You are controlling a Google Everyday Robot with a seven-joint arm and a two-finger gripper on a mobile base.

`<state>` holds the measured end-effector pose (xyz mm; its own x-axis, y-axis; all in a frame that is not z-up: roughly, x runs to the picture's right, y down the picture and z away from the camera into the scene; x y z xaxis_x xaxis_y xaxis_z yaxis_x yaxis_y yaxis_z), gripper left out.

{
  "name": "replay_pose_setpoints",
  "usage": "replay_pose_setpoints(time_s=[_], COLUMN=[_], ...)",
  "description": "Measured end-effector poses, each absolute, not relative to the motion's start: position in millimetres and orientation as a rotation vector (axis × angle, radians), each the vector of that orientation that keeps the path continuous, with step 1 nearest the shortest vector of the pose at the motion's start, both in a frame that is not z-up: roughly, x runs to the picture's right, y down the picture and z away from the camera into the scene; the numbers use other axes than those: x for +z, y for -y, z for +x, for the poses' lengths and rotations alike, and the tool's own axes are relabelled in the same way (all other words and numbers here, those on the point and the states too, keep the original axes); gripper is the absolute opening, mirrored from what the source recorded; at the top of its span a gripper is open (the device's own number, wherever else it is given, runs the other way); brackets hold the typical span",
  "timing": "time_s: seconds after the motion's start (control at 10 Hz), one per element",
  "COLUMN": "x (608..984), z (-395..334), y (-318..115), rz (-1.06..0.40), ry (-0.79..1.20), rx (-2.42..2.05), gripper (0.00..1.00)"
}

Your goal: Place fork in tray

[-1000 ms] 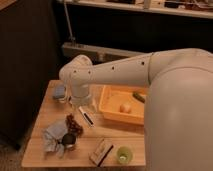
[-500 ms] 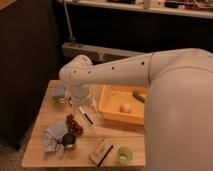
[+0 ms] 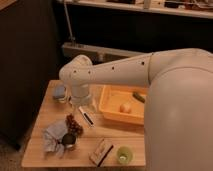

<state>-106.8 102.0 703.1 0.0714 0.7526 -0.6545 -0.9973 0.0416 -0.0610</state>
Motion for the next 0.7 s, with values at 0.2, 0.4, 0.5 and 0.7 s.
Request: replay_pose_setpoints(time_s=[0.2, 0.4, 0.5, 0.7], x=[703.1, 703.1, 703.1, 703.4], z=[-106.8, -106.8, -107.0, -117.3], y=[-102.1, -102.0, -101.8, -106.4], rz=[-0.589, -0.589, -0.59, -0.599], ry=[-0.522, -0.522, -0.523, -0.526], rx=[1.436, 1.436, 1.433, 1.352], gripper=[0.65, 0.65, 0.65, 0.65])
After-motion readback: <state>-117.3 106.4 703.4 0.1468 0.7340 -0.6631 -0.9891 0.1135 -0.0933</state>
